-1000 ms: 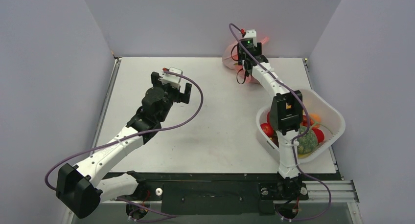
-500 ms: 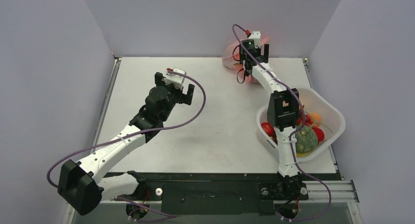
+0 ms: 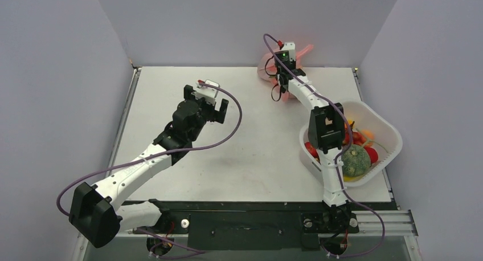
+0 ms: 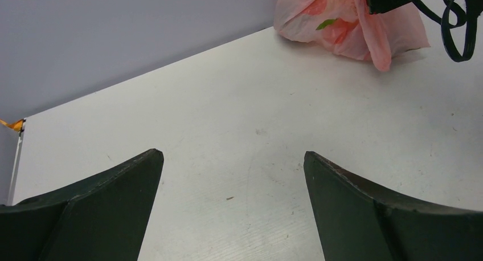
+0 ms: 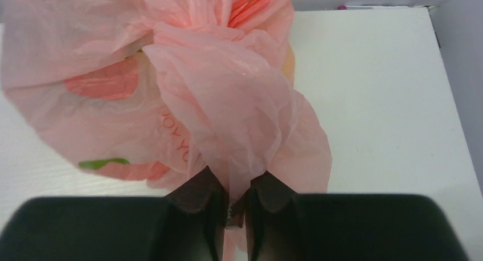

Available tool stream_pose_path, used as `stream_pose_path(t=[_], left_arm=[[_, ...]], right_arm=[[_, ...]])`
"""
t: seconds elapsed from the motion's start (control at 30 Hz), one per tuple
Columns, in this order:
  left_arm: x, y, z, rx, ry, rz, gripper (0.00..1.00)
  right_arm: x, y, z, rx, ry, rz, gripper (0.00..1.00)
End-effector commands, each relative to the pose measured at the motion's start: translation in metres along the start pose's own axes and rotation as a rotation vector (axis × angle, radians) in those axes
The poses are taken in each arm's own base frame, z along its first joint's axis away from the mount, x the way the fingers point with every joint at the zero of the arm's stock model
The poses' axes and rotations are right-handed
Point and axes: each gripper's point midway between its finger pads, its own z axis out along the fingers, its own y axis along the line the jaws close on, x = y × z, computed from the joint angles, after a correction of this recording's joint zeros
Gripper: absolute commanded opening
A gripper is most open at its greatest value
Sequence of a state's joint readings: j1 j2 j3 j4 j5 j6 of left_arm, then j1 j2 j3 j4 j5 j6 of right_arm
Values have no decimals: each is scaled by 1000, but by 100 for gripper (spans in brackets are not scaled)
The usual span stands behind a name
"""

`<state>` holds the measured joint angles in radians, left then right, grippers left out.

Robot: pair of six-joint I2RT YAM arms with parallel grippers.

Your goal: Take the fake fruits out of the plastic bag

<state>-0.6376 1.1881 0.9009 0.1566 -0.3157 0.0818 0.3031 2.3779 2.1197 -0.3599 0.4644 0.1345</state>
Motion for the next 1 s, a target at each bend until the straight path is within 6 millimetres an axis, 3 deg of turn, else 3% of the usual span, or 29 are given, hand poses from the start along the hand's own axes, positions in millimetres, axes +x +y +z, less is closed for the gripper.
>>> stream_pose_path(t=[0.0, 0.13, 0.33, 0.37, 0.4, 0.43, 0.47, 0.5, 0.53, 0.57, 0.6, 0.63, 0.67, 0.7, 0.73, 0.77, 0.8, 0.83, 0.87, 0.9, 0.97], left_arm=[[-31, -4, 1, 16, -66, -30, 93], [-30, -6, 0, 28, -63, -26, 93], [-31, -4, -1, 18, -64, -22, 93], [-32, -4, -1, 19, -65, -23, 93], [-33, -4, -2, 18, -68, -24, 92], [-34, -4, -2, 17, -68, -25, 92], [-35, -3, -2, 16, -70, -25, 92], [-36, -2, -3, 12, -72, -26, 92], [-37, -2, -4, 8, -74, -33, 92], [-38, 1, -4, -6, -77, -40, 92], [-38, 2, -4, -16, -79, -56, 92], [-38, 5, -4, -35, -79, -63, 92], [-35, 6, -2, -43, -69, -70, 92], [-36, 8, 0, -60, -67, -78, 92], [-31, 10, 2, -85, -48, -86, 92], [-30, 12, 4, -106, -36, -101, 92], [-24, 19, 6, -163, -17, -132, 92], [-24, 23, 7, -192, -10, -150, 88], [-14, 25, 8, -226, 30, -177, 72], [-8, 25, 7, -232, 68, -186, 65], [4, 11, 8, -158, 131, -233, 60]], right_arm=[[-54, 31, -81, -133, -119, -3, 8], [-31, 63, -135, -220, -106, -35, 0], [45, 93, -216, -362, -77, -3, 0], [69, 93, -233, -393, -60, -20, 0], [75, 98, -243, -433, -61, 4, 0], [93, 97, -260, -469, -52, -12, 0], [88, 96, -276, -510, -76, 27, 0], [115, 97, -283, -532, -47, 0, 0], [110, 100, -304, -598, -71, 38, 0], [133, 99, -309, -636, -37, 21, 0], [127, 98, -324, -684, -62, 61, 0], [147, 96, -330, -724, -33, 45, 0], [135, 94, -345, -779, -81, 93, 0], [154, 91, -348, -810, -57, 81, 0], [144, 87, -359, -849, -94, 122, 0], [159, 85, -360, -871, -74, 115, 0], [161, 80, -365, -886, -78, 135, 0], [164, 79, -369, -906, -72, 138, 0], [166, 77, -373, -921, -69, 150, 0], [168, 76, -377, -939, -66, 154, 0], [174, 74, -382, -959, -66, 173, 0]])
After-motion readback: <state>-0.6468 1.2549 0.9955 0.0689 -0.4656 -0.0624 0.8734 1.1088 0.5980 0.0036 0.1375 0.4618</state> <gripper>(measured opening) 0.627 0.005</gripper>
